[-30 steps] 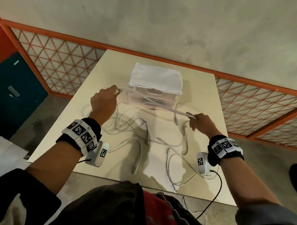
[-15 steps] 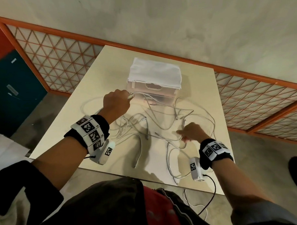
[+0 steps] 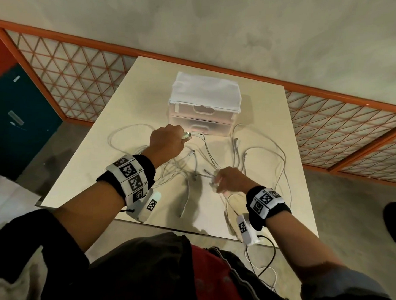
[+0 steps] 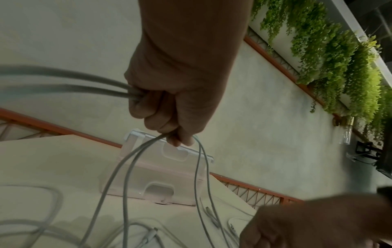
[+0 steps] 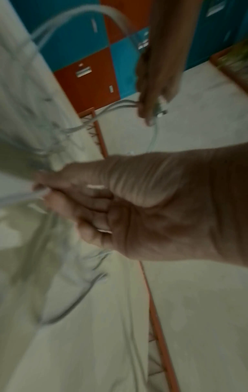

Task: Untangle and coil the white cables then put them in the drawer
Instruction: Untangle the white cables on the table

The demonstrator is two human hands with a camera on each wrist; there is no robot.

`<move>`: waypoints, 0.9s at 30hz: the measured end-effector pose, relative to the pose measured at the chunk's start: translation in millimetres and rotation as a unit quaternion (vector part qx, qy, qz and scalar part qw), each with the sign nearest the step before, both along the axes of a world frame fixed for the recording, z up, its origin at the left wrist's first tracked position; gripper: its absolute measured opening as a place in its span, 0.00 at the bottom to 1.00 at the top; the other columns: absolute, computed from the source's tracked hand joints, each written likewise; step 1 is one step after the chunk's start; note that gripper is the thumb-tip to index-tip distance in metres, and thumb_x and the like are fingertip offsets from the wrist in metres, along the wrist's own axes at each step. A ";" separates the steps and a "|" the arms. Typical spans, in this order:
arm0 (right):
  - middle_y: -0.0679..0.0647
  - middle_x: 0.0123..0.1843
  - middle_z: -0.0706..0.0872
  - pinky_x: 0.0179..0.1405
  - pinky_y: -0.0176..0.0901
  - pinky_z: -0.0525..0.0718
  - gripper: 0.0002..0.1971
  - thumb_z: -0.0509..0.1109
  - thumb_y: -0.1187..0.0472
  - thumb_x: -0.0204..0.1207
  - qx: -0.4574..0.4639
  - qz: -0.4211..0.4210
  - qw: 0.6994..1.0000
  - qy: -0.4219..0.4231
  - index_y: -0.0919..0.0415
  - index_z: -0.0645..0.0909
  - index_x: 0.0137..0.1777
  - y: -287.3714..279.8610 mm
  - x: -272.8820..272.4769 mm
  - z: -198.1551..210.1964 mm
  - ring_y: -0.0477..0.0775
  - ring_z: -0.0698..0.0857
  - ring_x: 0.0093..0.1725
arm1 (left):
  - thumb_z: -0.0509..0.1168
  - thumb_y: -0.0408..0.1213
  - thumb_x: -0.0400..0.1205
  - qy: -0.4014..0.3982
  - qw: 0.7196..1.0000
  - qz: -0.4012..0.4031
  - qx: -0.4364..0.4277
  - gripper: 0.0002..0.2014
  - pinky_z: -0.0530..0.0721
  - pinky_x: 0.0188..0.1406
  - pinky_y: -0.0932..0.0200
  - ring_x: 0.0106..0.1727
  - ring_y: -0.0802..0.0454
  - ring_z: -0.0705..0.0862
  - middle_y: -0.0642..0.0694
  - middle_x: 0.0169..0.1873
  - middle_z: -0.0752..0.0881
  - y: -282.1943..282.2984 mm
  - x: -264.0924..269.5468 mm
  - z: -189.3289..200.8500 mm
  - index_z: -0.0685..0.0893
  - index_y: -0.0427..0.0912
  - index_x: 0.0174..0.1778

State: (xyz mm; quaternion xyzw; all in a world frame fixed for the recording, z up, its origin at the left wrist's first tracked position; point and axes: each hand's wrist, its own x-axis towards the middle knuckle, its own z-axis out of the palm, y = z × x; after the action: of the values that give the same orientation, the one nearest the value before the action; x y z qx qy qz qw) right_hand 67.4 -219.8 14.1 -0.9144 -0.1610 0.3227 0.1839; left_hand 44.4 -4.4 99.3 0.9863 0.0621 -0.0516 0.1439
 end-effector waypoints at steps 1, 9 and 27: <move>0.50 0.48 0.88 0.48 0.32 0.78 0.12 0.77 0.68 0.68 0.036 0.019 0.999 0.031 0.61 0.87 0.53 3.1 1.7 15.1 0.49 0.84 0.48 | 0.55 0.49 0.86 0.000 1.000 0.003 -0.004 0.20 0.74 0.55 0.49 0.61 0.34 0.79 0.34 0.60 0.81 -0.2 0.3 -0.4 0.78 0.36 0.61; 0.59 0.38 0.86 0.39 0.36 0.84 0.13 0.77 0.73 0.68 0.316 -0.015 0.948 0.035 0.66 0.82 0.51 21.1 20.0 124.6 0.51 0.86 0.39 | 0.79 0.36 0.69 0.111 0.905 -0.037 -0.408 0.36 0.71 0.32 0.68 0.38 0.57 0.71 0.53 0.35 0.70 -8.8 -0.2 4.1 0.63 0.41 0.66; 0.56 0.63 0.82 0.63 0.46 0.82 0.36 0.83 0.54 0.61 0.349 -0.106 0.931 0.018 0.58 0.68 0.65 35.5 8.8 114.6 0.52 0.83 0.62 | 0.49 0.44 0.88 0.067 0.782 -0.055 -0.617 0.19 0.76 0.61 0.58 0.59 0.48 0.83 0.34 0.50 0.81 -21.7 -3.8 37.6 0.76 0.33 0.62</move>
State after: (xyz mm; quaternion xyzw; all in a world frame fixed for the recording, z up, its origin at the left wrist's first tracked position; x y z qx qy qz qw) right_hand 76.3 -184.4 128.7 -0.7982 -0.1625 0.2407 0.5277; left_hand 40.6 -26.1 136.9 0.6824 -0.0283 -0.1528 0.7143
